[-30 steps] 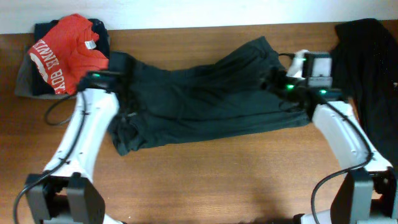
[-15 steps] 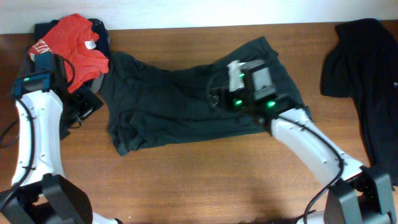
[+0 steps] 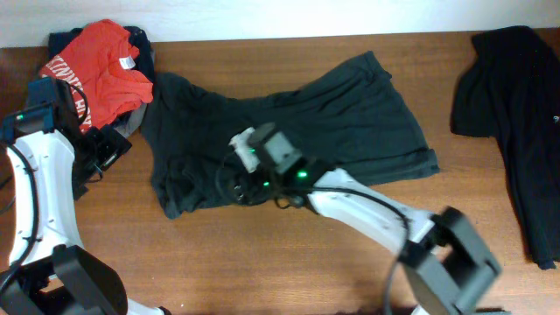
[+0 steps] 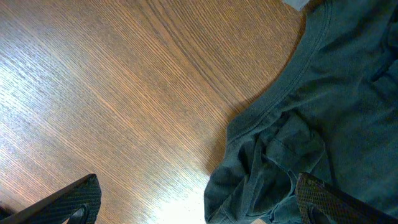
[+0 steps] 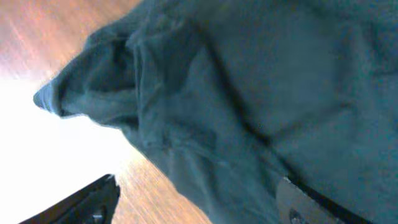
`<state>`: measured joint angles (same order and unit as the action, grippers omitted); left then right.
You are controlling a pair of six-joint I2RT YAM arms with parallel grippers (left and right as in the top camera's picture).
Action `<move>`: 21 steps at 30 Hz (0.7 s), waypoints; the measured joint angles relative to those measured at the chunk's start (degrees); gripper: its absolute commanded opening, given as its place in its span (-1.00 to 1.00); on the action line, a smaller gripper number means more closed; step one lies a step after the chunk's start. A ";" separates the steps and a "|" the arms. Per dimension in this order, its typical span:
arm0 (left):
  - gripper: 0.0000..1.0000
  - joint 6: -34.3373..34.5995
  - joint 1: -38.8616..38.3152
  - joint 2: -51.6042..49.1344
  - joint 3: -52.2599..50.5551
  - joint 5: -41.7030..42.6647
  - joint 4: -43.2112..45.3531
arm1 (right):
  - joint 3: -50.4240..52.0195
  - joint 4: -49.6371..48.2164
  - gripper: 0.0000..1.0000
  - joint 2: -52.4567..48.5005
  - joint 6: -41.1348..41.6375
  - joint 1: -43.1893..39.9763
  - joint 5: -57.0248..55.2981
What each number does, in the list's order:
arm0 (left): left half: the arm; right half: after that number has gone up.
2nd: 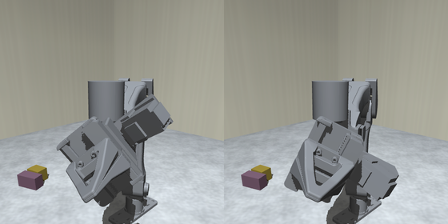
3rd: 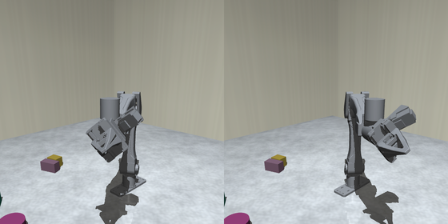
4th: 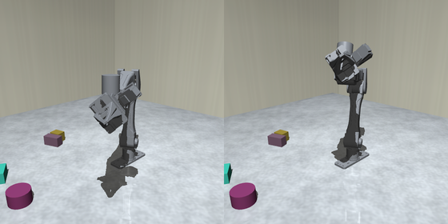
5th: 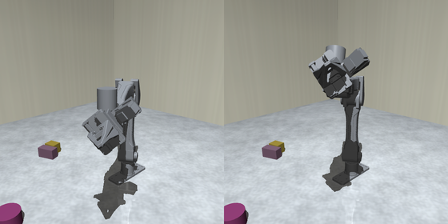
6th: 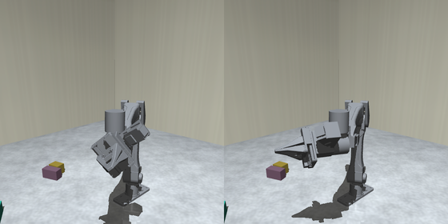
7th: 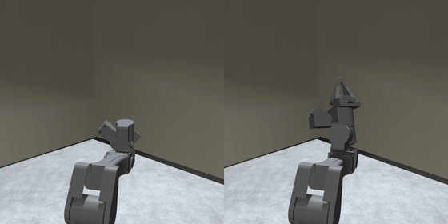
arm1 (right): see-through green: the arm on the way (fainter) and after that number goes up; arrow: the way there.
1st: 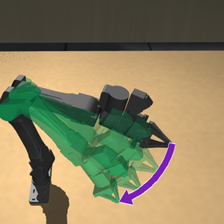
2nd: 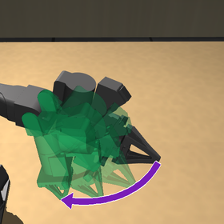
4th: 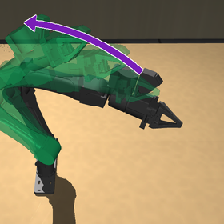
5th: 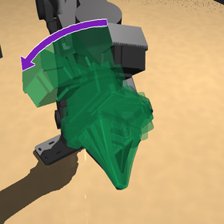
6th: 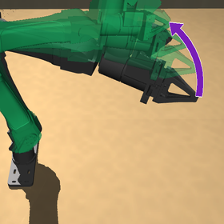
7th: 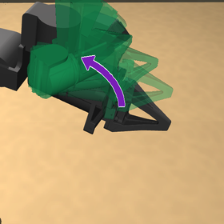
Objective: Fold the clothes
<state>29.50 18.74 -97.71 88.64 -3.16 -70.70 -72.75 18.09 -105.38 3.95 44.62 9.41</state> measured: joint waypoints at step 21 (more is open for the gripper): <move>0.98 0.00 0.00 0.00 0.00 0.00 -0.04 | -15.32 10.82 0.49 -14.16 -11.89 8.44 -2.95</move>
<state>29.50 18.74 -97.71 88.64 -3.16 -70.74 -88.07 28.91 -119.55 -7.94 53.06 6.46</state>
